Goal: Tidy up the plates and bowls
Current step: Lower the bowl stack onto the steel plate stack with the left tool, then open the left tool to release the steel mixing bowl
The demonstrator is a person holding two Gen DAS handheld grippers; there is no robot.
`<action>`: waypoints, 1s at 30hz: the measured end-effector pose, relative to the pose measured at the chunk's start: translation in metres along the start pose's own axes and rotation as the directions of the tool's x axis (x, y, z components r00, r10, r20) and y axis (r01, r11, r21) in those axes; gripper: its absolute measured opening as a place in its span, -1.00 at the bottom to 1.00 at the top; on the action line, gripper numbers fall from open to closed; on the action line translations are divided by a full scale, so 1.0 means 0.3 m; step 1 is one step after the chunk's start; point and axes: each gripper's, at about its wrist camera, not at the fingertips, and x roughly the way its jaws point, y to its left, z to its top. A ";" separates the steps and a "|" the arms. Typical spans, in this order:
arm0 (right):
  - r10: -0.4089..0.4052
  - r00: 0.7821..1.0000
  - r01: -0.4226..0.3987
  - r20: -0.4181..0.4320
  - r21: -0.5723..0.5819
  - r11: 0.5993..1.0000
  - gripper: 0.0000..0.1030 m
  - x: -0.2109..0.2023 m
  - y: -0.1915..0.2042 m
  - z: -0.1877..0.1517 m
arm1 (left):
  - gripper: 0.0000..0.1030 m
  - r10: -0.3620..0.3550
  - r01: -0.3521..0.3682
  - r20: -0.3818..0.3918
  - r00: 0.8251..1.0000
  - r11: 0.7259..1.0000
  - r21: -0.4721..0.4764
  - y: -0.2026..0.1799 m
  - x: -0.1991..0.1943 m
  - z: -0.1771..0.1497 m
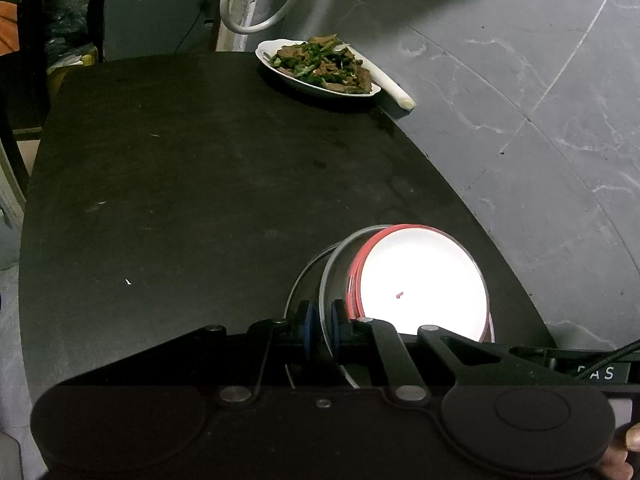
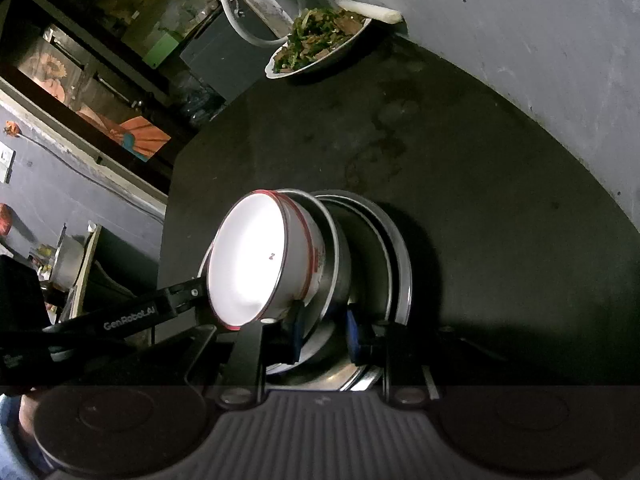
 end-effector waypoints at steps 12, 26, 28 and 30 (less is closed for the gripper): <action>-0.015 1.000 0.015 0.018 -0.021 1.000 -0.50 -0.008 0.015 -0.007 | -0.77 0.010 -0.010 0.012 1.000 1.000 0.011 -0.003 -0.007 -0.002; -0.081 0.995 0.086 0.052 -0.098 0.991 -0.40 -0.020 0.052 -0.019 | -0.65 0.036 -0.037 0.018 0.999 0.998 0.041 -0.017 -0.010 0.001; -0.085 0.995 0.090 0.054 -0.099 0.991 -0.36 -0.020 0.053 -0.017 | -0.64 0.038 -0.039 0.020 0.999 0.998 0.044 -0.017 -0.011 -0.001; -0.092 0.994 0.097 0.056 -0.099 0.990 -0.33 -0.020 0.052 -0.016 | -0.63 0.040 -0.041 0.021 0.999 0.998 0.046 -0.018 -0.012 -0.001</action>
